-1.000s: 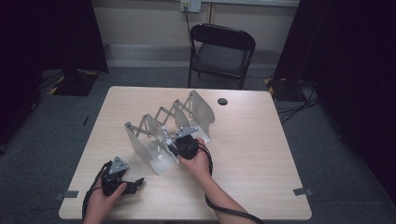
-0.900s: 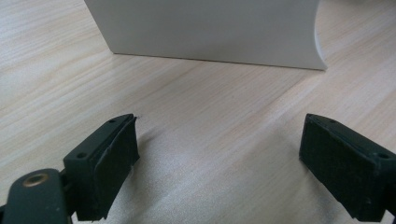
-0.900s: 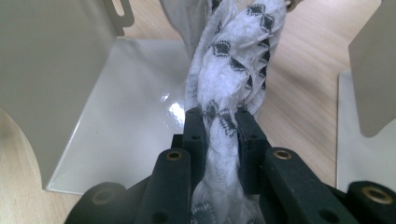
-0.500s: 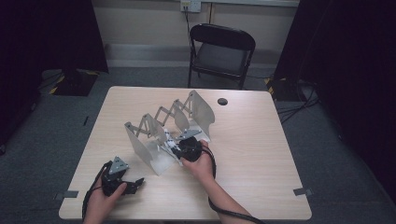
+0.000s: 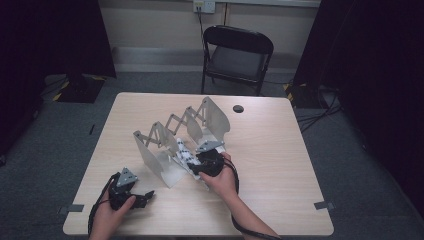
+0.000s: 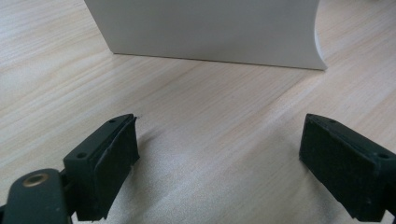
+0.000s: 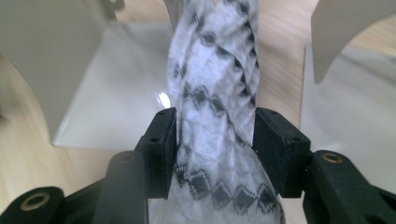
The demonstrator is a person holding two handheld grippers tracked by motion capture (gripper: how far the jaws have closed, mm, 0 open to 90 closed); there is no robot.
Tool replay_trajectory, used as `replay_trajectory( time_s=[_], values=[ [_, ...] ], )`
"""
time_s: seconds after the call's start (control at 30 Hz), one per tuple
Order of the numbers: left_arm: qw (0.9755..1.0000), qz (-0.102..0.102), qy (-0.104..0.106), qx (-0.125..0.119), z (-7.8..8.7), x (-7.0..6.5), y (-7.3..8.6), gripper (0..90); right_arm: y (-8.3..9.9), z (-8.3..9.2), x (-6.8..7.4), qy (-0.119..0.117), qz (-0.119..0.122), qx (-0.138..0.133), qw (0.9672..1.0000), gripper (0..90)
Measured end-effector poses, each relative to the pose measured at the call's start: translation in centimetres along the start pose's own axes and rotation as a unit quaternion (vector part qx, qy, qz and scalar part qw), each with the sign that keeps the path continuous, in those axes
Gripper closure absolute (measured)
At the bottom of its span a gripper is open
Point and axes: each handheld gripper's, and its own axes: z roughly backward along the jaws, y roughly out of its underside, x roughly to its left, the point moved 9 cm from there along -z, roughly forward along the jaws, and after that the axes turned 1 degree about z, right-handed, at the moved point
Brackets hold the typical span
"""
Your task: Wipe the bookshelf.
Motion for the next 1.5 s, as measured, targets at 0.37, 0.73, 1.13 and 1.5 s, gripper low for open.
replay_trajectory(
  time_s=[0.37, 0.73, 1.13, 1.5],
  values=[
    [1.0000, 0.000, 0.000, 0.000, 0.0, 0.0, 0.0, 11.3, 1.1, -1.1, -0.3, 0.031, 0.018, 0.021, 0.9992, 74.9],
    [1.0000, 0.000, 0.000, -0.001, 0.0, 0.0, 0.0, 11.3, -3.4, 2.5, -1.7, 0.045, -0.001, -0.027, 0.9986, 76.5],
    [1.0000, 0.000, 0.002, 0.000, 0.0, 0.0, 0.0, 10.9, -8.3, 2.0, -0.9, 0.034, 0.026, -0.056, 0.9975, 76.9],
    [1.0000, -0.001, 0.002, 0.001, 0.0, -0.1, 0.0, 10.5, -3.6, -1.8, 0.3, 0.009, 0.016, -0.010, 0.9998, 77.2]
  ],
)
